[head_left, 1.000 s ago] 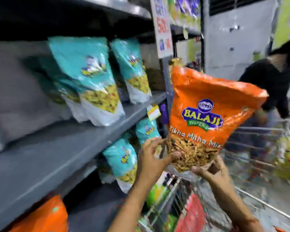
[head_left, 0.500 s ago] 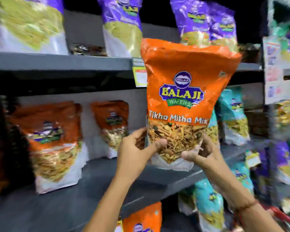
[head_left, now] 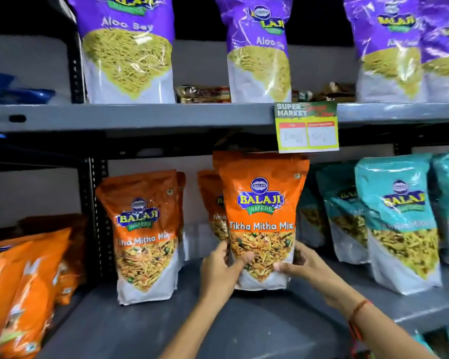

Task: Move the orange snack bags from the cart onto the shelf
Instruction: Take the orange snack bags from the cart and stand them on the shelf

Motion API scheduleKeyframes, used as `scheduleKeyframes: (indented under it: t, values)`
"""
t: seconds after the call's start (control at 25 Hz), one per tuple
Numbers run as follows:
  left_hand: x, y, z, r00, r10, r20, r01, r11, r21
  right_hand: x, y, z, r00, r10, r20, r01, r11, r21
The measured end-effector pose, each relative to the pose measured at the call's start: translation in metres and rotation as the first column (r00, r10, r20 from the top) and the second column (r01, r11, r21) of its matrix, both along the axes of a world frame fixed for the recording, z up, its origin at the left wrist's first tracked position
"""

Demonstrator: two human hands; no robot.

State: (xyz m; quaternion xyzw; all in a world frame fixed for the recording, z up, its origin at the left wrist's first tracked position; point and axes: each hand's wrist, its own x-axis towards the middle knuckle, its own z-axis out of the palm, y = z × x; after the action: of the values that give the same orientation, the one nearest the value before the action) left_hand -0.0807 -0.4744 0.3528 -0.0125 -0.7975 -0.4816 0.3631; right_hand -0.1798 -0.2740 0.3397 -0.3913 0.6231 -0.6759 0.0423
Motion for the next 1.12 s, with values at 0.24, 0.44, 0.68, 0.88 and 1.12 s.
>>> scheduleKeyframes:
  t: [0.24,0.44,0.68,0.88,1.12]
  values:
    - [-0.04,-0.011,-0.009,0.983,0.155,0.097,-0.158,0.987,0.024,-0.052,-0.026,0.005,0.996,0.032,0.083,-0.041,0.993,0.114]
    - [-0.052,-0.015,-0.016,0.958,0.244,0.147,-0.243,0.97,-0.028,-0.072,-0.035,-0.005,0.968,0.169,0.187,-0.187,0.978,0.087]
    - [-0.054,-0.019,-0.016,0.953,0.26,0.156,-0.255,0.966,-0.054,-0.079,-0.042,-0.009,0.95,0.216,0.225,-0.235,0.97,0.064]
    - [-0.052,-0.022,-0.016,0.959,0.234,0.16,-0.231,0.972,-0.035,-0.072,-0.042,-0.011,0.97,0.112,0.217,-0.131,0.988,0.077]
    - [-0.027,0.002,0.003,0.951,0.281,-0.13,-0.283,0.959,0.01,-0.021,-0.022,0.007,0.926,-0.36,0.112,0.37,0.925,-0.082]
